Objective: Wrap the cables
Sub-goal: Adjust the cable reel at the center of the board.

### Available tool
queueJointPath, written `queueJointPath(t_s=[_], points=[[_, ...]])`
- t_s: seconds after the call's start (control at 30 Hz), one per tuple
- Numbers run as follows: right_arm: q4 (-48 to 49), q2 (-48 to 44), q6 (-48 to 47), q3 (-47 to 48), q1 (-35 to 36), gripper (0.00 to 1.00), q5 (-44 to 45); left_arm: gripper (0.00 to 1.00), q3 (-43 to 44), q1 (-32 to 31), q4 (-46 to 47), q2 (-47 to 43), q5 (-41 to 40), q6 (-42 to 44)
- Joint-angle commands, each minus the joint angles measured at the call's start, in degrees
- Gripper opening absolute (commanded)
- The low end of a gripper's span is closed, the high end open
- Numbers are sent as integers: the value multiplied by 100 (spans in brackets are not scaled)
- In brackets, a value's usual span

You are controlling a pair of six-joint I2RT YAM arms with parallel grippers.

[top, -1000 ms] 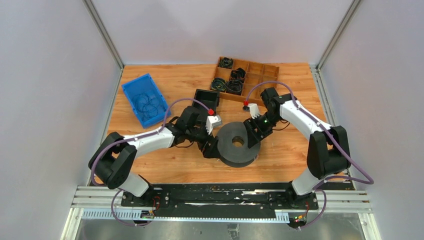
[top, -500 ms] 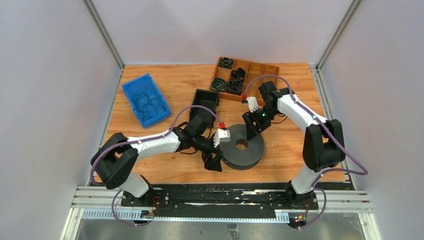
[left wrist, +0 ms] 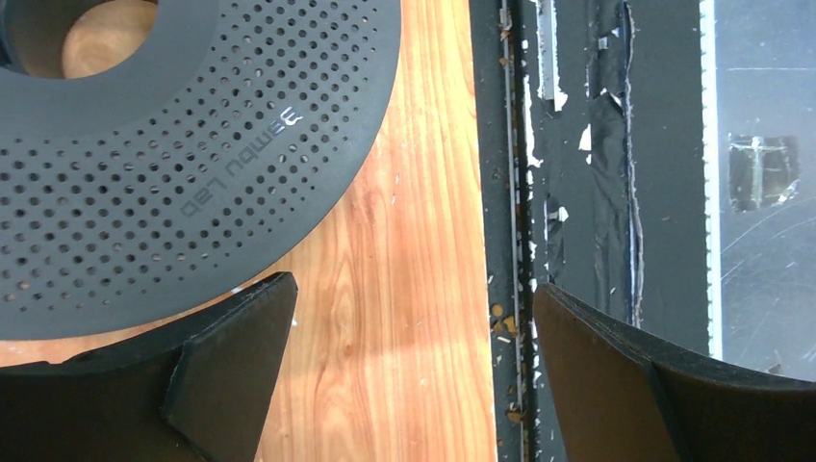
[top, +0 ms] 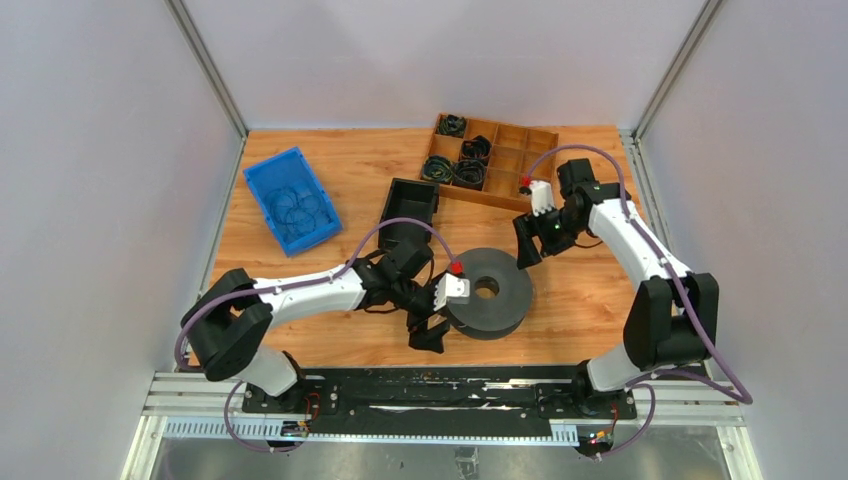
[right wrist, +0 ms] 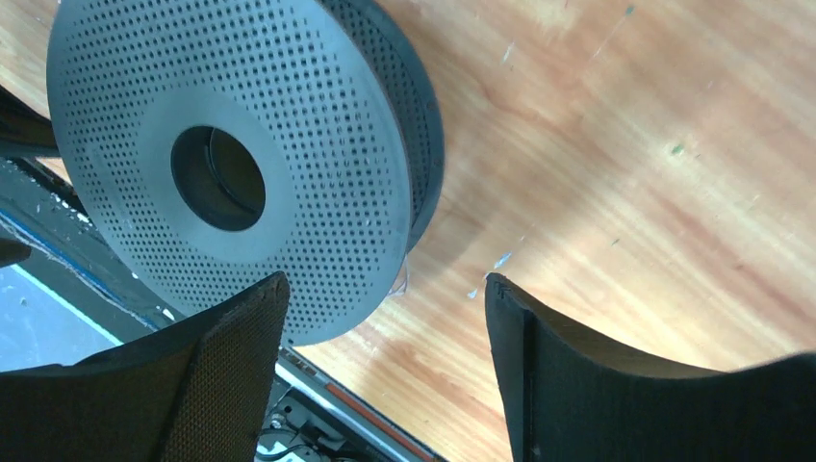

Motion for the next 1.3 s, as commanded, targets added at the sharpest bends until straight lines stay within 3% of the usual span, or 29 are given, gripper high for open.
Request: queueJointPath(t_s=[0.0,0.37,0.7,1.17,1.27], points=[[-319,-238,211,-459,-175,76,-103,98,127,-11,-144,-317,-287,308],[-610,227,80,-881,-185,77,-831,98,197,-9,-200,-457,-760,435],[-540,584,37,-930,-185,71,-1355,98,247,-9,-192,-404,-921,442],[-538,1243,-89,-779,-221,44,-1927,98,259,-9,224,-301,-1380,130],[-537,1228,-126,-737,-293,53,-1834,98,239,-9,312,-282,-1423,57]])
